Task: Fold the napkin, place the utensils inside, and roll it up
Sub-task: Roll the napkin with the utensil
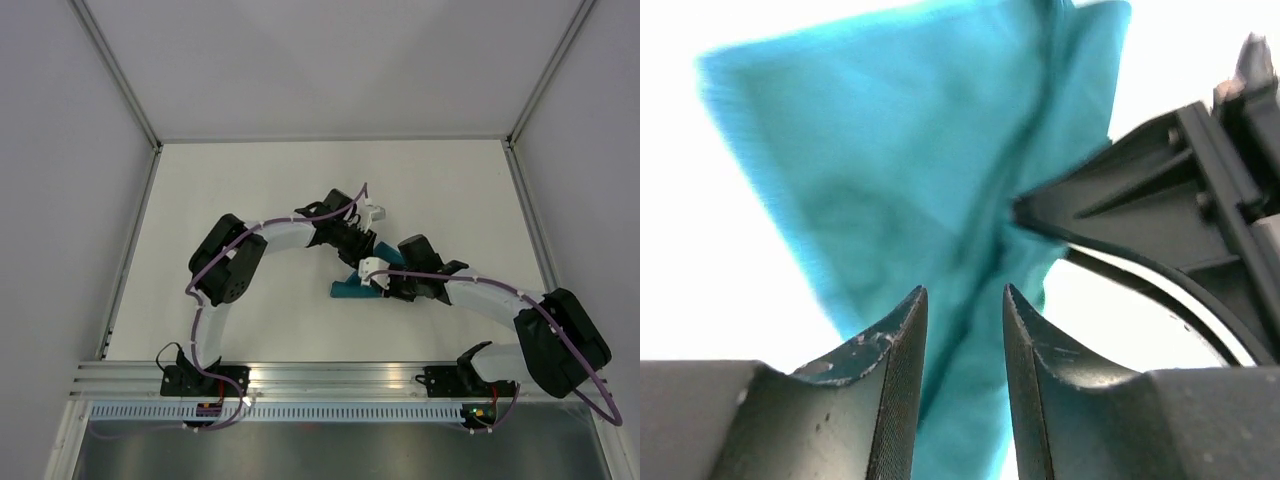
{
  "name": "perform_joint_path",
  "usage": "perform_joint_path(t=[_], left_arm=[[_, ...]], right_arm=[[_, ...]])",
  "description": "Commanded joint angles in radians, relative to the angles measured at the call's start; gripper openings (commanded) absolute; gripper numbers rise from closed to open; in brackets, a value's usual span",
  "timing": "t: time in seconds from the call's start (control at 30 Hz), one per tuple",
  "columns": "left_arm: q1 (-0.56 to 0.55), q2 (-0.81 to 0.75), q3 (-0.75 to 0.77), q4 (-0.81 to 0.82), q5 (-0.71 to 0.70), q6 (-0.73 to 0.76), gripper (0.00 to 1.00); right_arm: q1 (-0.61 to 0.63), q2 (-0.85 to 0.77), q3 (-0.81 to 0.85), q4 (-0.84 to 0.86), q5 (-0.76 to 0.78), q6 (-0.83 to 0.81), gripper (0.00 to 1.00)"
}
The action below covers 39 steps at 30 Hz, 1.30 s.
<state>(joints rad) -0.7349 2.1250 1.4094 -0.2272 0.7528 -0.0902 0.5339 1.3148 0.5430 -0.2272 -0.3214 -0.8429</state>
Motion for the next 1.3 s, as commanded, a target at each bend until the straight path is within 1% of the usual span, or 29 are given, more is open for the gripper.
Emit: perform_joint_path(t=[0.0, 0.03, 0.07, 0.1, 0.13, 0.17, 0.2, 0.23, 0.27, 0.3, 0.33, 0.37, 0.43, 0.47, 0.5, 0.57, 0.6, 0.63, 0.67, 0.7, 0.77, 0.8, 0.83, 0.9, 0.97, 1.0, 1.1, 1.17, 1.27], left_arm=[[0.048, -0.143, -0.03, 0.142, -0.104, -0.095, 0.42], [0.052, -0.163, -0.041, 0.158, -0.113, -0.112, 0.42], [0.057, -0.186, -0.07, 0.178, -0.156, -0.121, 0.42], [0.06, -0.207, -0.087, 0.222, -0.173, -0.128, 0.42], [0.066, -0.264, -0.108, 0.261, -0.202, -0.135, 0.42], [0.066, -0.296, -0.172, 0.3, -0.298, -0.157, 0.42], [0.068, -0.331, -0.212, 0.342, -0.347, -0.167, 0.43], [0.066, -0.374, -0.254, 0.432, -0.399, -0.196, 0.43], [0.066, -0.455, -0.341, 0.472, -0.511, -0.213, 0.43], [0.068, -0.506, -0.39, 0.517, -0.565, -0.229, 0.45], [0.068, -0.549, -0.439, 0.62, -0.608, -0.258, 0.45], [0.066, -0.633, -0.533, 0.662, -0.692, -0.27, 0.46], [0.065, -0.703, -0.608, 0.767, -0.777, -0.278, 0.47], [0.062, -0.759, -0.666, 0.794, -0.796, -0.269, 0.46], [0.042, -0.781, -0.691, 0.811, -0.825, -0.254, 0.46], [0.003, -0.821, -0.757, 0.879, -0.927, -0.169, 0.45], [-0.045, -0.847, -0.779, 0.903, -0.963, -0.134, 0.46], [-0.069, -0.855, -0.814, 0.933, -1.001, -0.065, 0.46], [-0.096, -0.861, -0.828, 0.972, -1.036, -0.03, 0.46], [-0.159, -0.863, -0.839, 1.0, -1.07, 0.059, 0.46], [-0.223, -0.852, -0.868, 1.069, -1.157, 0.157, 0.47], [-0.288, -0.843, -0.872, 1.089, -1.187, 0.2, 0.47], [-0.314, -0.818, -0.876, 1.101, -1.202, 0.283, 0.47], [-0.389, -0.78, -0.866, 1.108, -1.222, 0.383, 0.47], [-0.44, -0.703, -0.84, 1.105, -1.237, 0.455, 0.47], [-0.483, -0.668, -0.831, 1.095, -1.239, 0.515, 0.47], [-0.556, -0.559, -0.778, 1.063, -1.238, 0.585, 0.5], [-0.592, -0.481, -0.731, 1.023, -1.25, 0.606, 0.53], [-0.609, -0.409, -0.695, 1.002, -1.216, 0.627, 0.56]], right_arm=[[-0.005, 0.047, 0.058, -0.144, -0.053, -0.028, 0.23], [-0.006, 0.058, 0.072, -0.188, -0.068, -0.035, 0.23], [-0.014, 0.079, 0.098, -0.21, -0.083, -0.041, 0.23], [-0.02, 0.092, 0.112, -0.231, -0.097, -0.054, 0.23], [-0.025, 0.106, 0.126, -0.253, -0.126, -0.062, 0.23], [-0.031, 0.135, 0.155, -0.294, -0.14, -0.071, 0.23], [-0.044, 0.15, 0.169, -0.316, -0.154, -0.09, 0.23], [-0.054, 0.165, 0.182, -0.36, -0.185, -0.102, 0.23], [-0.073, 0.197, 0.211, -0.383, -0.198, -0.116, 0.23], [-0.084, 0.216, 0.225, -0.408, -0.214, -0.128, 0.23], [-0.095, 0.234, 0.242, -0.46, -0.237, -0.159, 0.23], [-0.113, 0.274, 0.276, -0.484, -0.249, -0.172, 0.22], [-0.13, 0.335, 0.329, -0.559, -0.281, -0.215, 0.22], [-0.146, 0.357, 0.348, -0.583, -0.291, -0.228, 0.22], [-0.153, 0.379, 0.366, -0.606, -0.3, -0.24, 0.22], [-0.173, 0.443, 0.421, -0.665, -0.324, -0.272, 0.22], [-0.179, 0.464, 0.44, -0.684, -0.334, -0.281, 0.22], [-0.186, 0.507, 0.475, -0.719, -0.338, -0.292, 0.22], [-0.198, 0.529, 0.494, -0.736, -0.35, -0.306, 0.22], [-0.204, 0.552, 0.514, -0.753, -0.355, -0.315, 0.22], [-0.218, 0.622, 0.575, -0.813, -0.372, -0.34, 0.22], [-0.224, 0.645, 0.595, -0.831, -0.377, -0.347, 0.22], [-0.23, 0.69, 0.635, -0.868, -0.381, -0.354, 0.22], [-0.244, 0.727, 0.667, -0.9, -0.39, -0.363, 0.22], [-0.253, 0.764, 0.699, -0.909, -0.39, -0.361, 0.22], [-0.253, 0.771, 0.709, -0.917, -0.39, -0.36, 0.22], [-0.256, 0.805, 0.736, -0.928, -0.389, -0.358, 0.22], [-0.259, 0.825, 0.755, -0.937, -0.381, -0.352, 0.22], [-0.267, 0.847, 0.77, -0.943, -0.378, -0.348, 0.22]])
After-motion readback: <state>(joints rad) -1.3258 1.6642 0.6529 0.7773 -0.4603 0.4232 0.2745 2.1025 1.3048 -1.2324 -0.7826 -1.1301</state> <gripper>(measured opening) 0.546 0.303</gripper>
